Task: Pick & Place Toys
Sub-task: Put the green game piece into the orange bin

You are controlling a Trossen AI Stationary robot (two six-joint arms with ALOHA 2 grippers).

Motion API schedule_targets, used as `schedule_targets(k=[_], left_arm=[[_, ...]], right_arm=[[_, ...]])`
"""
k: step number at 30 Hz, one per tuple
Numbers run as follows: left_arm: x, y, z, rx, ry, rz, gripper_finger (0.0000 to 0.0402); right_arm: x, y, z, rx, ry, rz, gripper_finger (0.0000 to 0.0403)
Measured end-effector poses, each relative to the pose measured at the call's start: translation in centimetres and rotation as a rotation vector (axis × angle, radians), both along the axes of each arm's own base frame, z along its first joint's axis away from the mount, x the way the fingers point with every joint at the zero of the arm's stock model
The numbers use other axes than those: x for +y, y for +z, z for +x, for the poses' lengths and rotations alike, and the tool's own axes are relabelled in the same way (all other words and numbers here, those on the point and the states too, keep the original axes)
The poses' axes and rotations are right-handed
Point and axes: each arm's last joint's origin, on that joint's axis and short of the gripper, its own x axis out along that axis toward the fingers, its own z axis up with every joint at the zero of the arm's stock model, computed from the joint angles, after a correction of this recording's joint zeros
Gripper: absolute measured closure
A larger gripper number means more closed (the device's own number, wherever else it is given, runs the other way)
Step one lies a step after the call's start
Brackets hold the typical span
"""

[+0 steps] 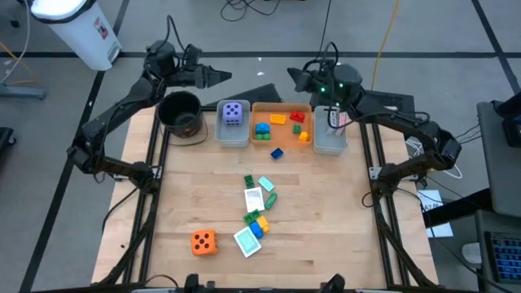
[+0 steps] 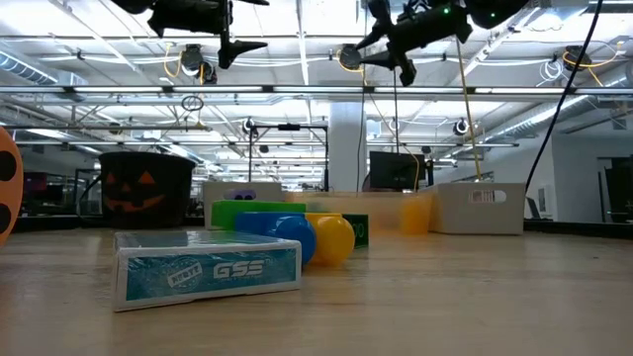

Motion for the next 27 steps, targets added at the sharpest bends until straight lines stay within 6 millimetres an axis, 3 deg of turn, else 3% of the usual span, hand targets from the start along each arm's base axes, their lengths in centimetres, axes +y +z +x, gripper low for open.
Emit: schedule_targets(k=[5, 10, 19, 27], left_arm=[[-2.4, -0.2, 2.2, 0.012, -0.138, 0.074, 0.0034], [-6.4, -1.5, 5.1, 0.12, -0.219, 0.084, 0.0034], [-16.4, -3.1, 9.1, 0.295, -0.156, 0.144, 0.0034], [-24.5, -4.2, 9.3, 0.381, -0.068, 0.121, 0.0034]], right_arm=[[1.9, 0.0, 1.2, 0.012, 0.134, -0.017, 0.0279], [5.0, -0.3, 2.9, 0.089, 0.368, -0.111, 0.028], [12.9, -3.6, 4.1, 0.486, 0.629, -0.092, 0.028], [21.2, -5.7, 3.0, 0.808, 0.71, -0.212, 0.028]])
